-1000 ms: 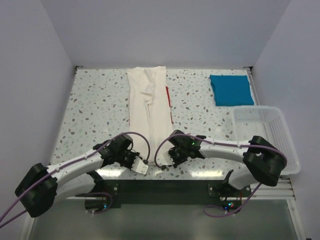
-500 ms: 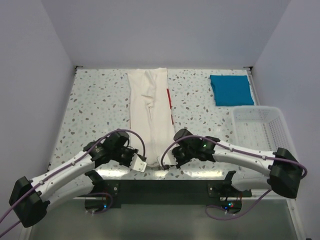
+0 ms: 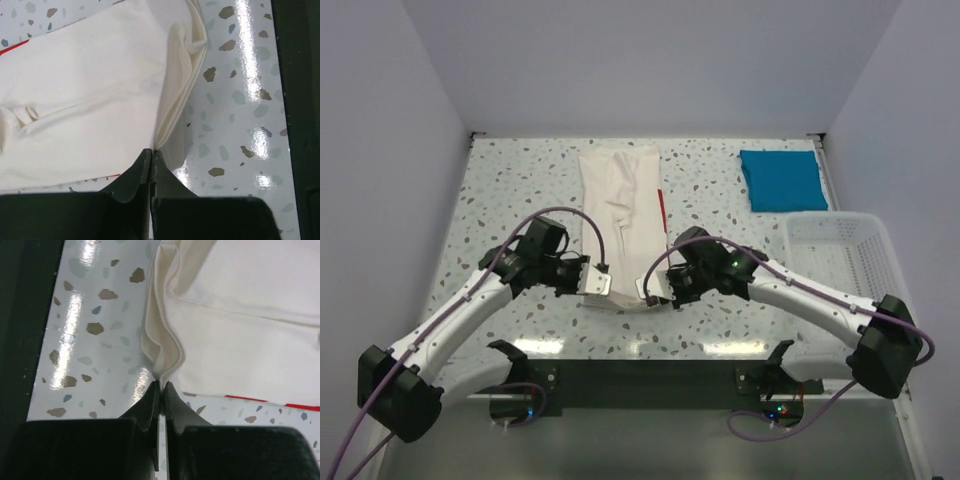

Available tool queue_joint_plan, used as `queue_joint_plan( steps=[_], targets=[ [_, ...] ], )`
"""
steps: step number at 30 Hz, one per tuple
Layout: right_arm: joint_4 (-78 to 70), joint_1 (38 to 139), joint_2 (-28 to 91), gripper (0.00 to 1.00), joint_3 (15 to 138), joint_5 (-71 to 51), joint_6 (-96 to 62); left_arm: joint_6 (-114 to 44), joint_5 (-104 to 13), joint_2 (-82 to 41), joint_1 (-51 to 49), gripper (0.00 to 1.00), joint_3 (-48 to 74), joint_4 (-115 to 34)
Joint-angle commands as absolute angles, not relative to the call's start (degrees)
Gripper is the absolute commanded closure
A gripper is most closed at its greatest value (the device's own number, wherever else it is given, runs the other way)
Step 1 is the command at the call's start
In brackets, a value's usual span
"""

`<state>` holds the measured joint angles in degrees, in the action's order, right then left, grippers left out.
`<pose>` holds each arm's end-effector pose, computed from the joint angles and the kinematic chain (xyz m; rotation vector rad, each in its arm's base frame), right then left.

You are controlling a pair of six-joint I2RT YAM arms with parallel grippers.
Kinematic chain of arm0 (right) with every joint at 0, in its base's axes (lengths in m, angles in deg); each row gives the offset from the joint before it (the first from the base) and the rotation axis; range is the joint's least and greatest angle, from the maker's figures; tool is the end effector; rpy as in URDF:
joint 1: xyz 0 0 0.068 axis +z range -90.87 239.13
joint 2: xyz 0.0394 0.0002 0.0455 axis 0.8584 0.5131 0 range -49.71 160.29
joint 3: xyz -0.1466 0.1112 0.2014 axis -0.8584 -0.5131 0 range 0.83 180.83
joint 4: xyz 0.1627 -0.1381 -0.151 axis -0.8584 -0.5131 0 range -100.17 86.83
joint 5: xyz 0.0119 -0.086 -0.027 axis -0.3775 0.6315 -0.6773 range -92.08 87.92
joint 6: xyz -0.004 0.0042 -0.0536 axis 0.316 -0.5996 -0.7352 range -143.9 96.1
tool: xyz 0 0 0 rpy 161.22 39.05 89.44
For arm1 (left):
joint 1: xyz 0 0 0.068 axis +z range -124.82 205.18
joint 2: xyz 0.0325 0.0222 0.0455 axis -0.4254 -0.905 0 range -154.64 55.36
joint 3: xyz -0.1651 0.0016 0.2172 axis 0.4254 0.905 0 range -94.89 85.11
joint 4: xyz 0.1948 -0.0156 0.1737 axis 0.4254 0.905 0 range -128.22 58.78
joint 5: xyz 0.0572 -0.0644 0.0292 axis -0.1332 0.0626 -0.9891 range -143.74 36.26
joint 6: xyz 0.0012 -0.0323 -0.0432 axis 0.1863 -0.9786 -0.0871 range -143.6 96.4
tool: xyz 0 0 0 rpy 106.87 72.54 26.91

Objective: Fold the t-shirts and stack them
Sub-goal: Fold the tshirt

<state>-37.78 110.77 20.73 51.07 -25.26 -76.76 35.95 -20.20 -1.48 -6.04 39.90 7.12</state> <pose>0.1403 0.2000 0.2468 -2.0605 1.3915 0.5003 0.1472 -0.1123 0.2570 1.8582 1.5324 -0.5271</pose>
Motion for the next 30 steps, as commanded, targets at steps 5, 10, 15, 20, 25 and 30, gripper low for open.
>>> queue_joint_plan(
  steps=[5, 10, 15, 20, 25, 30],
  targets=[
    [-38.59, 102.91, 30.86, 1.00, 60.32, -30.73, -87.35, 47.06, -13.94, -12.13, 4.69, 1.00, 33.35, 5.30],
    [-38.85, 97.64, 39.23, 1.00, 67.44, -32.40, -92.09, 50.84, -12.17, -21.96, 11.10, 1.00, 27.30, 3.80],
    [-39.73, 94.21, 47.49, 1.00, 76.57, -33.46, -94.92, 52.34, -11.21, -30.58, 13.66, 1.00, 20.43, 2.04],
    [-41.22, 91.31, 55.22, 1.00, 83.26, -33.55, -97.73, 54.09, -10.77, -40.08, 15.86, 1.00, 12.00, 1.60],
    [-42.72, 88.76, 62.52, 1.00, 91.87, -33.46, -99.75, 55.76, -10.50, -49.31, 17.79, 1.00, 2.77, 2.39],
    [-43.86, 87.52, 71.03, 1.00, 100.91, -33.20, -100.46, 56.64, -10.59, -56.95, 18.41, 1.00, -3.30, 2.21]
  ],
)
